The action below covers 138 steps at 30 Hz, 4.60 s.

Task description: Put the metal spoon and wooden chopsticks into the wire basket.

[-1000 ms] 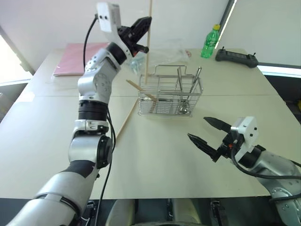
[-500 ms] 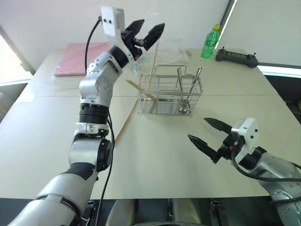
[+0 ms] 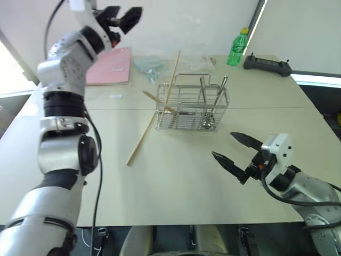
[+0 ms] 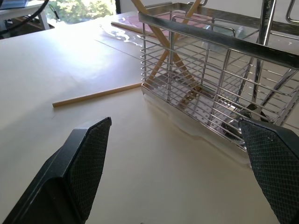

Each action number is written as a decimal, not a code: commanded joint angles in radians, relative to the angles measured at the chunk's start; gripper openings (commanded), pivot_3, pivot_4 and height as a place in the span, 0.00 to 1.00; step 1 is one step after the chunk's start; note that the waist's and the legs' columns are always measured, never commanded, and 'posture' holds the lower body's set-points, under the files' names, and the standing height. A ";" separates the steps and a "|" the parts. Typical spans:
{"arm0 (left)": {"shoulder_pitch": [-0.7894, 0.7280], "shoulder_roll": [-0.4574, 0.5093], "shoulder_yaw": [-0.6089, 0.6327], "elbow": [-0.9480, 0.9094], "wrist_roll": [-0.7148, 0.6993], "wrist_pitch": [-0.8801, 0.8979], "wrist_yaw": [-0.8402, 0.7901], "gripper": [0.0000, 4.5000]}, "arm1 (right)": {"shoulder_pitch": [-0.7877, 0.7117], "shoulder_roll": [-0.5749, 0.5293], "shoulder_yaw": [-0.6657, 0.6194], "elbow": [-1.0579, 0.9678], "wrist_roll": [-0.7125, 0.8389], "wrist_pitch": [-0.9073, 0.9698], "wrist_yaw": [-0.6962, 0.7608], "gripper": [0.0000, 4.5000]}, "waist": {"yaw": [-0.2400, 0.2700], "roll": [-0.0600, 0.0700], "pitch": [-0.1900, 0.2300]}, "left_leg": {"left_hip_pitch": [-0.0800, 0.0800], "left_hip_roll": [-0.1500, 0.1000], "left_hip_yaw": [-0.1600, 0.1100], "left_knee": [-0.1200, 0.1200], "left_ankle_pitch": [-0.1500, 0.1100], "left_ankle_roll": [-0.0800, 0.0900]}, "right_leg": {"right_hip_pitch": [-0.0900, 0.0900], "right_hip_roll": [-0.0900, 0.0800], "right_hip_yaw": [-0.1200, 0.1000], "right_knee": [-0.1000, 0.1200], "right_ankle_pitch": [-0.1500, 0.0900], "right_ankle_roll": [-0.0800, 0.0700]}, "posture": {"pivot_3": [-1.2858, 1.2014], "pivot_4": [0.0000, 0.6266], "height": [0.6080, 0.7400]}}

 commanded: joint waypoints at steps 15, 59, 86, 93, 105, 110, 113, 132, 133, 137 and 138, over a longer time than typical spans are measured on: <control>0.018 0.071 -0.226 0.218 0.320 0.114 0.027 0.93 | -0.081 -0.006 0.005 -0.004 0.003 -0.010 0.016 1.00 | -0.001 -0.001 0.000 | -0.001 0.000 0.000 0.000 0.000 0.000 | -0.001 0.000 0.000 0.000 0.000 0.000 | 0.52 0.24 0.76; -0.027 -0.201 -0.321 0.448 0.460 0.193 -0.093 0.93 | 0.008 0.080 0.048 -0.034 -0.054 -0.078 -0.034 1.00 | -0.005 -0.001 0.000 | -0.001 0.000 0.000 -0.001 0.000 0.000 | -0.002 0.000 0.000 0.001 0.000 0.001 | 0.52 0.24 0.76; 0.030 -0.225 -0.345 0.491 0.507 0.181 0.026 0.75 | 0.018 0.076 0.035 -0.090 -0.032 -0.054 -0.098 1.00 | -0.005 0.000 0.000 | 0.000 0.000 0.000 0.000 0.000 0.000 | -0.001 0.000 0.000 0.001 0.000 0.001 | 0.52 0.24 0.76; 0.036 -0.220 -0.333 0.498 0.498 0.190 0.040 0.01 | 0.012 0.068 0.023 -0.097 -0.017 -0.040 -0.106 1.00 | -0.009 0.000 0.000 | 0.000 0.000 0.000 0.000 0.000 0.000 | -0.001 0.000 0.000 0.001 0.000 0.001 | 0.52 0.24 0.76; 0.040 -0.205 -0.312 0.497 0.483 0.195 0.063 0.01 | -0.009 0.061 0.025 -0.100 -0.013 -0.021 -0.104 1.00 | -0.009 0.000 0.000 | 0.000 0.000 0.000 0.000 0.000 0.000 | -0.001 0.000 0.000 0.001 0.000 0.001 | 0.52 0.24 0.76; 0.014 -0.155 -0.226 0.496 0.433 0.178 0.145 0.01 | -0.018 0.053 0.030 -0.095 -0.013 -0.020 -0.098 1.00 | -0.016 0.000 0.000 | 0.000 0.000 0.000 0.000 0.000 0.000 | -0.001 0.000 0.000 0.001 0.000 0.001 | 0.52 0.24 0.76; -0.026 -0.099 -0.105 0.495 0.352 0.129 0.245 0.01 | -0.025 0.047 0.029 -0.089 -0.011 -0.018 -0.093 1.00 | -0.023 0.000 0.000 | -0.001 0.000 0.000 -0.001 0.000 0.000 | -0.002 0.000 0.000 0.001 0.000 0.001 | 0.52 0.24 0.76; -0.254 -0.039 0.233 0.272 -0.002 -0.388 0.174 0.01 | -0.017 0.016 -0.006 -0.080 0.023 -0.004 -0.042 1.00 | 0.000 -0.003 0.002 | -0.002 0.000 0.000 0.000 0.000 -0.001 | -0.002 -0.002 0.000 0.000 0.002 -0.002 | 0.52 0.24 0.76; -0.265 -0.055 0.228 0.238 -0.016 -0.380 0.154 0.01 | -0.016 0.016 -0.007 -0.081 0.024 -0.004 -0.042 1.00 | 0.000 -0.003 0.002 | -0.002 -0.001 0.000 0.000 0.000 -0.001 | -0.001 -0.002 0.000 -0.001 0.002 -0.002 | 0.52 0.24 0.76; -0.268 -0.132 0.188 0.080 -0.061 -0.324 0.097 0.01 | -0.016 0.018 -0.006 -0.078 0.023 -0.004 -0.045 1.00 | 0.000 -0.001 0.001 | -0.001 -0.001 0.001 0.000 0.000 0.000 | 0.000 -0.002 0.000 -0.001 0.001 0.000 | 0.52 0.24 0.76; -0.257 -0.150 0.171 0.041 -0.063 -0.313 0.089 0.01 | -0.017 0.020 -0.006 -0.077 0.022 -0.005 -0.047 1.00 | 0.000 -0.001 0.001 | -0.001 -0.001 0.001 0.000 0.000 0.000 | 0.000 -0.002 0.000 0.000 0.000 0.000 | 0.52 0.24 0.76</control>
